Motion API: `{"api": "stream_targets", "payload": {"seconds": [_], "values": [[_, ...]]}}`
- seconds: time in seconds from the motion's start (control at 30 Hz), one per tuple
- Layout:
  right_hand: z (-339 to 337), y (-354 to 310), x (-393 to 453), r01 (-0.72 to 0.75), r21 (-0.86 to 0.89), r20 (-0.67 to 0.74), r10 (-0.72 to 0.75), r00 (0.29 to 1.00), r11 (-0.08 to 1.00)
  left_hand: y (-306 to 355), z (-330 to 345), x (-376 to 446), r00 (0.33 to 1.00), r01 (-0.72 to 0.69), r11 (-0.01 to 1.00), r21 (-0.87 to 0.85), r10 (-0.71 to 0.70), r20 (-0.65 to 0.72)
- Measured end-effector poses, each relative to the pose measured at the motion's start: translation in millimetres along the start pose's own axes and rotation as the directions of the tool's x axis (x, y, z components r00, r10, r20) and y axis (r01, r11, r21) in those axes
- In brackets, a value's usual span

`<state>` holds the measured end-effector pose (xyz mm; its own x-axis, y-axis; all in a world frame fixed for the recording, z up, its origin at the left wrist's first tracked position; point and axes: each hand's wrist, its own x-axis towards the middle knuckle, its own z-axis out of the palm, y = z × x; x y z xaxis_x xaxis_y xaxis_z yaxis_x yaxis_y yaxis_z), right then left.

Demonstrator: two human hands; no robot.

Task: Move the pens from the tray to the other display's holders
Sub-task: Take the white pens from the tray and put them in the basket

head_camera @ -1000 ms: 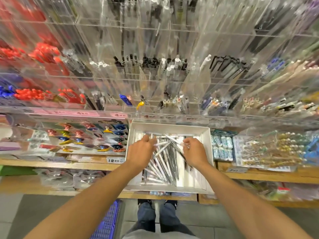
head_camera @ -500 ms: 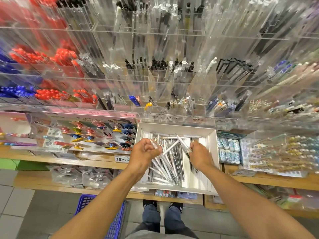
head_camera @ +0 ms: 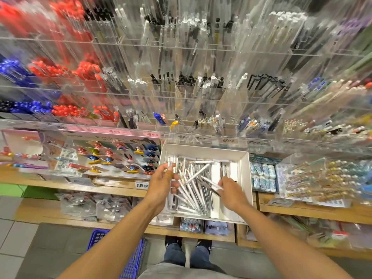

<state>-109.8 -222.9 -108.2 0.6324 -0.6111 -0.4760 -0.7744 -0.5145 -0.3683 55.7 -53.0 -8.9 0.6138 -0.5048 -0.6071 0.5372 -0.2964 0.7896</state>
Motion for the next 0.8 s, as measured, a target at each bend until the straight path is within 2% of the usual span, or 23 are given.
{"api": "stream_targets", "payload": {"seconds": [0.2, 0.27, 0.4, 0.5, 0.63, 0.7, 0.8], "values": [[5, 1, 3, 0.057, -0.179, 0.037, -0.051, 0.998, 0.982, -4, -5, 1, 1.000, -0.013, 0.998, 0.059, 0.012, 0.009], [3, 0, -1, 0.085, -0.183, 0.025, -0.082, 0.996, 0.979, -5, -7, 1, 1.000, -0.016, 0.998, 0.067, 0.015, 0.013], [-27, -16, -10, 0.102, 0.104, -0.022, -0.100, 0.995, 0.989, -1, -10, 3, 0.999, -0.043, 0.996, 0.074, 0.040, 0.036], [-58, -37, -18, 0.271, 0.227, -0.066, -0.263, 0.962, 0.935, 4, -10, 6, 0.994, -0.078, 0.993, 0.091, 0.071, 0.084], [-90, -75, -21, 0.379, 0.338, 0.073, -0.426, 0.902, 0.862, 12, -8, 9, 0.973, -0.150, 0.935, 0.320, 0.083, 0.213], [-95, -92, -21, 0.344, 0.476, 0.109, -0.443, 0.890, 0.810, 15, -6, 9, 0.952, -0.196, 0.880, 0.433, 0.066, 0.298], [-89, -107, -21, 0.198, 0.761, 0.079, -0.391, 0.917, 0.617, 18, -7, 9, 0.926, -0.259, 0.834, 0.487, 0.072, 0.369]]}}
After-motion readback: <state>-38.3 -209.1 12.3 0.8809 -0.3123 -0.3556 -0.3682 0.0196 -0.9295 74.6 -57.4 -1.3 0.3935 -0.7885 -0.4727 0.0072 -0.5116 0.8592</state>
